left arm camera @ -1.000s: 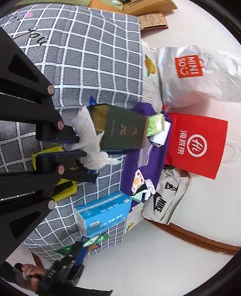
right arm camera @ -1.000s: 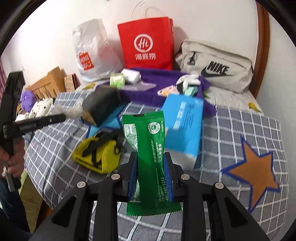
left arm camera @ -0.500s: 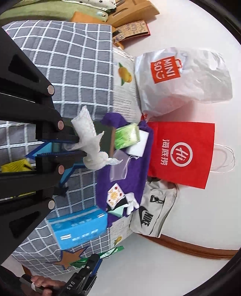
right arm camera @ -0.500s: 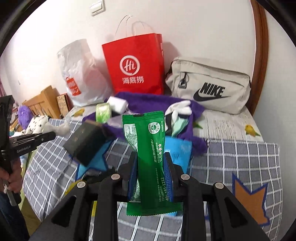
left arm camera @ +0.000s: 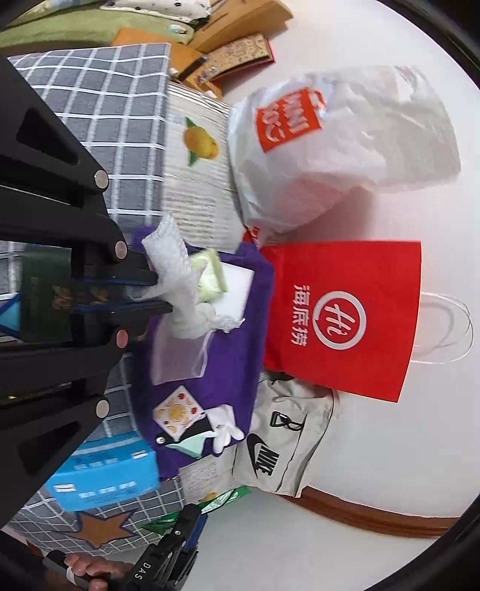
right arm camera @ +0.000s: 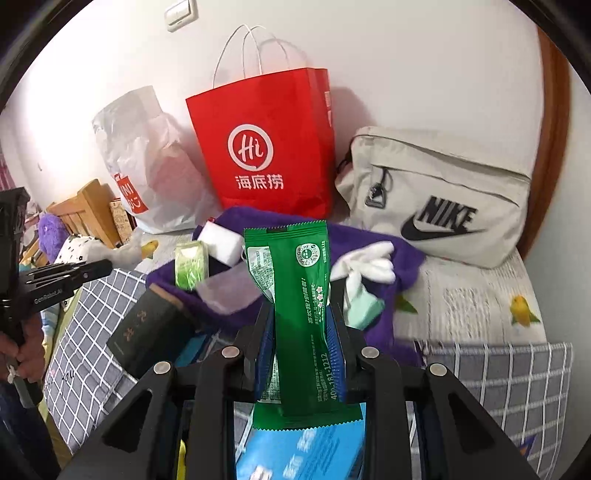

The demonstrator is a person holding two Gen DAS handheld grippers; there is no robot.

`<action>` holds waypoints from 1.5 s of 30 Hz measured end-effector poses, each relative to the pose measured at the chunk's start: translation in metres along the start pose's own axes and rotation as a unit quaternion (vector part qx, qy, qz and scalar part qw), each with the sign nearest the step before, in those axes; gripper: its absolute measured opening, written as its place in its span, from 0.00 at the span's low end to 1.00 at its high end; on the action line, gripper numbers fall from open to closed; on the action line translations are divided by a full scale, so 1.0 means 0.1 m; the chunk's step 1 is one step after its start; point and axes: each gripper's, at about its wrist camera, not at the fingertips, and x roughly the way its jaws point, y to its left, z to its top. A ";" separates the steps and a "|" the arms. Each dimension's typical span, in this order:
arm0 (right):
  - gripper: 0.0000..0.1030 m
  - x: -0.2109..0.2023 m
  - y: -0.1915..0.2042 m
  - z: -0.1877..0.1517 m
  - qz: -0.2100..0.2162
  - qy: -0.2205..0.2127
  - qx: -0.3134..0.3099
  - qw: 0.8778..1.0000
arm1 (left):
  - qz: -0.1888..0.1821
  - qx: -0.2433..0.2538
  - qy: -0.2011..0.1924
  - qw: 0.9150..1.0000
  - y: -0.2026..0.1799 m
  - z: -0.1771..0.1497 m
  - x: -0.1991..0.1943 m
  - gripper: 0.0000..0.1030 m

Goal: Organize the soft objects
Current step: 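Carry the wipes packet and white tissue over the purple towel with both tools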

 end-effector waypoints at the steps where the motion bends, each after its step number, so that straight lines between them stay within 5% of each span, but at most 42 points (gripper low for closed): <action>1: 0.27 0.03 0.00 0.05 -0.002 -0.001 -0.002 1.000 | 0.000 0.002 0.000 1.000 -0.01 0.05 0.04 0.08; 15: 0.27 0.88 -0.06 0.59 0.004 0.037 -0.008 0.999 | -0.037 -0.005 0.039 0.999 -0.19 0.55 0.88 0.08; 32: 0.29 1.63 -0.15 0.35 0.005 0.132 0.003 0.991 | -0.049 -0.003 0.075 0.996 -0.13 0.44 1.22 0.08; 45: 0.45 1.75 -0.05 0.29 0.004 0.162 -0.025 0.986 | -0.067 0.001 0.105 0.992 -0.26 0.33 1.40 0.08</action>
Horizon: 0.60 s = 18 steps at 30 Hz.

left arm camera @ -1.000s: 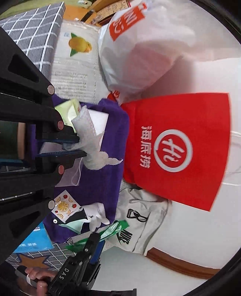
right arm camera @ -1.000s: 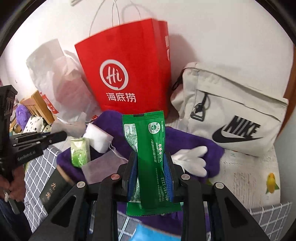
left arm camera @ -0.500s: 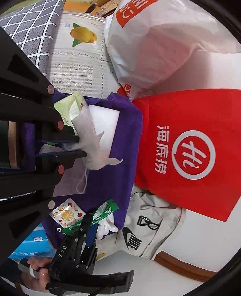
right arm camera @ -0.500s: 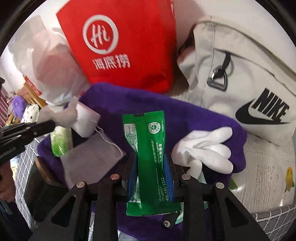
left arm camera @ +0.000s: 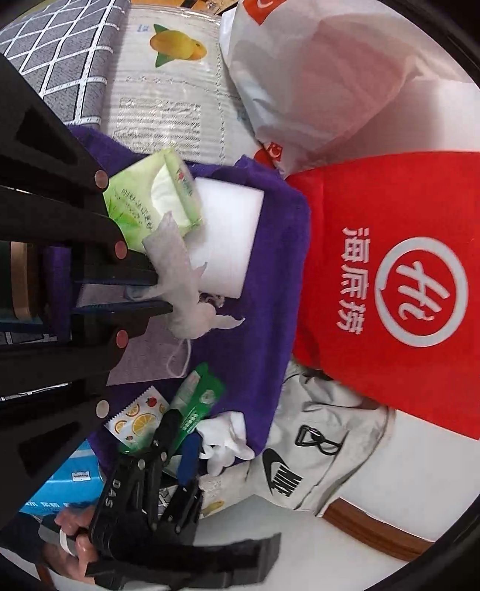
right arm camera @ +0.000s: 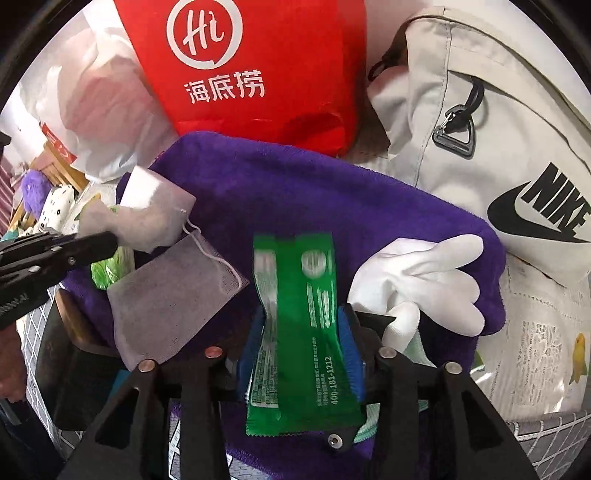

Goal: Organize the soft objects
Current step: 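Carry the wipes packet and white tissue over the purple towel with both tools, then open the right tool to drop the wipes packet while the left tool releases the tissue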

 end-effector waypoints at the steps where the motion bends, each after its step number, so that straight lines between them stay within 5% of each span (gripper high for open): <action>1: 0.50 -0.02 0.00 0.00 0.000 -0.002 0.000 1.000 | 0.000 0.001 0.002 1.000 -0.01 -0.01 0.02 0.08; 6: 0.56 -0.16 -0.05 0.02 -0.003 -0.022 0.007 1.000 | 0.003 0.008 0.007 1.000 -0.05 -0.02 0.08 0.09; 12: 0.56 -0.31 -0.12 0.03 -0.002 -0.040 0.015 0.999 | 0.006 0.000 0.001 1.000 -0.07 0.00 0.01 0.51; 18: 0.56 -0.36 -0.06 0.04 -0.005 -0.044 0.013 0.999 | 0.014 -0.005 -0.006 1.000 -0.02 0.02 -0.11 0.52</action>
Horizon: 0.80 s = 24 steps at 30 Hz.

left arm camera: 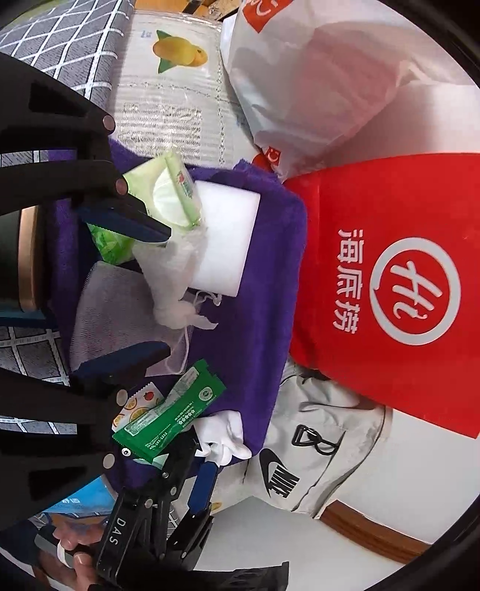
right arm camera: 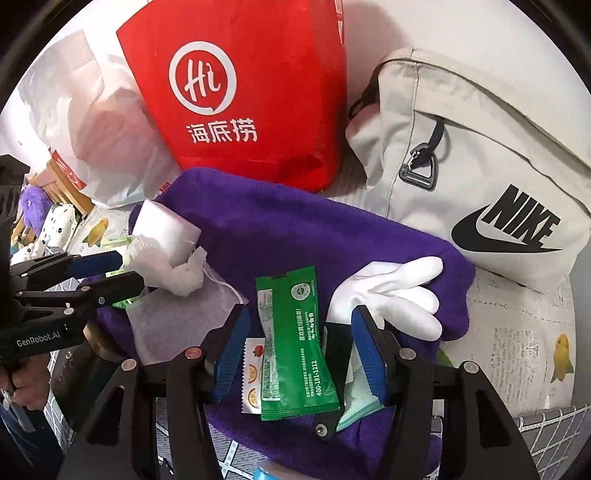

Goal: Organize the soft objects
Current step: 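Open the right tool to drop the wipes packet while the left tool releases the tissue, then move both tools back toward the yellow mesh bag on the bedspread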

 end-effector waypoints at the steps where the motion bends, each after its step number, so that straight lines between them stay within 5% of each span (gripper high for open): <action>1: 0.56 -0.01 0.02 0.01 0.000 -0.002 -0.001 1.000 | 0.008 0.001 -0.001 1.000 0.01 0.00 -0.02 0.52; 5: 0.56 -0.11 0.16 0.01 0.001 -0.011 0.000 1.000 | 0.052 0.002 -0.015 0.999 0.04 0.02 -0.16 0.52; 13: 0.56 -0.41 0.37 -0.05 0.011 -0.024 -0.017 0.999 | 0.029 -0.024 -0.036 0.999 0.15 0.03 -0.49 0.52; 24: 0.56 -1.05 0.66 -0.88 -0.004 -0.027 -0.038 0.999 | 0.010 0.018 -0.048 0.999 -0.24 -0.30 -0.95 0.52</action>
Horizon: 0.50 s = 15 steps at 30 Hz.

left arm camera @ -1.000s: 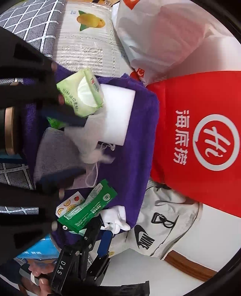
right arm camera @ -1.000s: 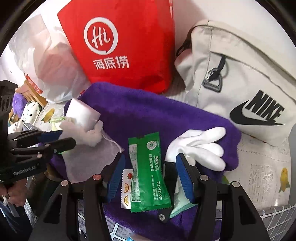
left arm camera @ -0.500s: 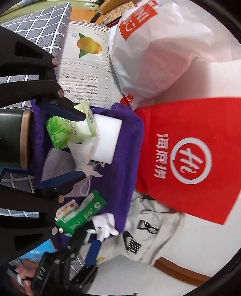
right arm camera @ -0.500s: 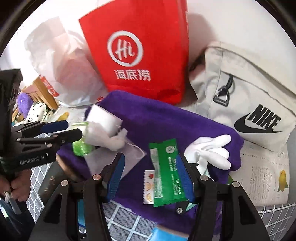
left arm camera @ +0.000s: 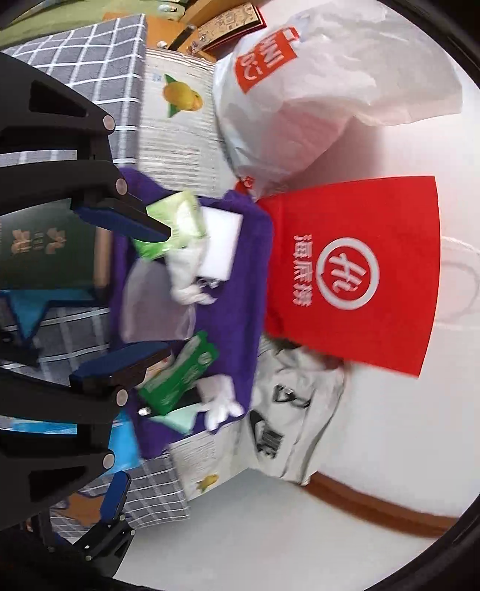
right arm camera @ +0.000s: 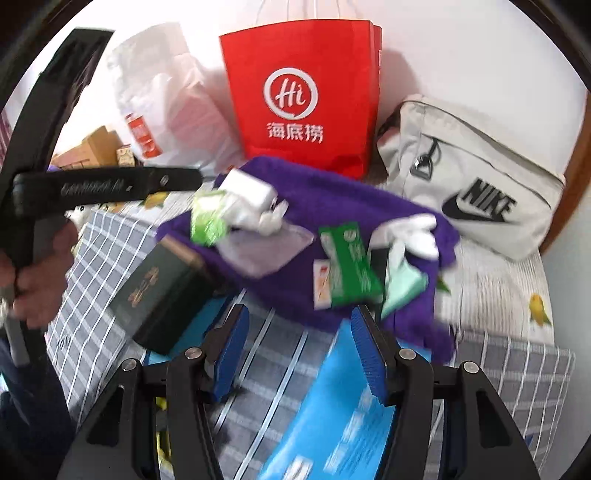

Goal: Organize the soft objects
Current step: 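Move both tools back toward the yellow mesh bag on the bedspread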

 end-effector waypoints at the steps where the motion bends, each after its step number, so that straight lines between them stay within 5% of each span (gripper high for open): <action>1: 0.56 -0.07 0.04 -0.10 -0.002 -0.001 -0.003 1.000 | 0.002 0.005 0.002 1.000 -0.02 -0.06 -0.04 0.52; 5: 0.56 -0.28 0.16 -0.38 0.005 -0.012 0.003 1.000 | 0.001 0.028 0.011 1.000 -0.08 -0.43 -0.24 0.52; 15: 0.56 -0.50 0.19 -1.19 -0.005 -0.007 0.061 0.998 | -0.070 0.064 0.046 0.994 -0.32 -1.49 -0.46 0.52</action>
